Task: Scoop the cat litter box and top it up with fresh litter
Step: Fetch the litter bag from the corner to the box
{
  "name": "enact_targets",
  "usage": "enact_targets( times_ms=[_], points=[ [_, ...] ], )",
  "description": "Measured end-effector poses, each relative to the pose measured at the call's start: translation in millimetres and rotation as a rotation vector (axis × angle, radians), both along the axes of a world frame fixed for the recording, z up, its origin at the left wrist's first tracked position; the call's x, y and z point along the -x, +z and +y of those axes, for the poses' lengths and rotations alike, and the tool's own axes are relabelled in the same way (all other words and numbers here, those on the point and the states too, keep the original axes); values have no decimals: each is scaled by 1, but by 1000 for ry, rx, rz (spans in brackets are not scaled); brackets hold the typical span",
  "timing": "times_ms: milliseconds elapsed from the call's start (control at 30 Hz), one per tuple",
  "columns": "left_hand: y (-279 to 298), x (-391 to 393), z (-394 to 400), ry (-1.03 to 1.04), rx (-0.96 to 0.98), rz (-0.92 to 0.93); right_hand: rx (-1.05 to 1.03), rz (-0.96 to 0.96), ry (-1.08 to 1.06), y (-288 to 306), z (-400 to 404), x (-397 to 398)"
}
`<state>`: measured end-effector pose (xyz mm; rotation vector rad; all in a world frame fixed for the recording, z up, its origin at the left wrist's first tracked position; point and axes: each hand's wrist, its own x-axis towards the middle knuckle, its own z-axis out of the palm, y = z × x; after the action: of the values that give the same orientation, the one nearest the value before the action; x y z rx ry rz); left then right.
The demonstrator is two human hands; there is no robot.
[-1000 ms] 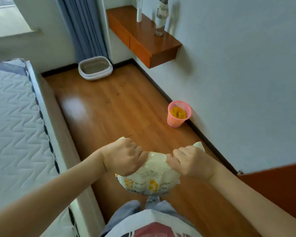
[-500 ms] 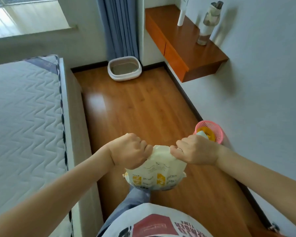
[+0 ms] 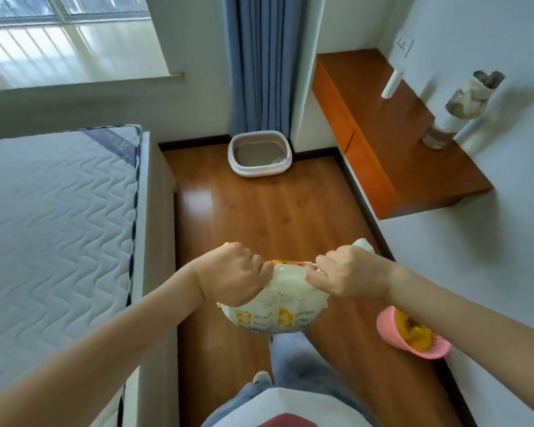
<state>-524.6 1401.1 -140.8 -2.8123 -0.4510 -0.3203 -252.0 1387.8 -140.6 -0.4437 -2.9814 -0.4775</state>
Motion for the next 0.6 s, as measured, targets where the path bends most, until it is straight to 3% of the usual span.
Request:
enact_targets(
  times_ms=[300, 600],
  points=[
    [3, 5, 153, 141, 44, 63, -60, 13, 129, 6, 190, 6],
    [0, 7, 291, 242, 83, -6, -58, -49, 165, 6, 349, 13]
  ],
)
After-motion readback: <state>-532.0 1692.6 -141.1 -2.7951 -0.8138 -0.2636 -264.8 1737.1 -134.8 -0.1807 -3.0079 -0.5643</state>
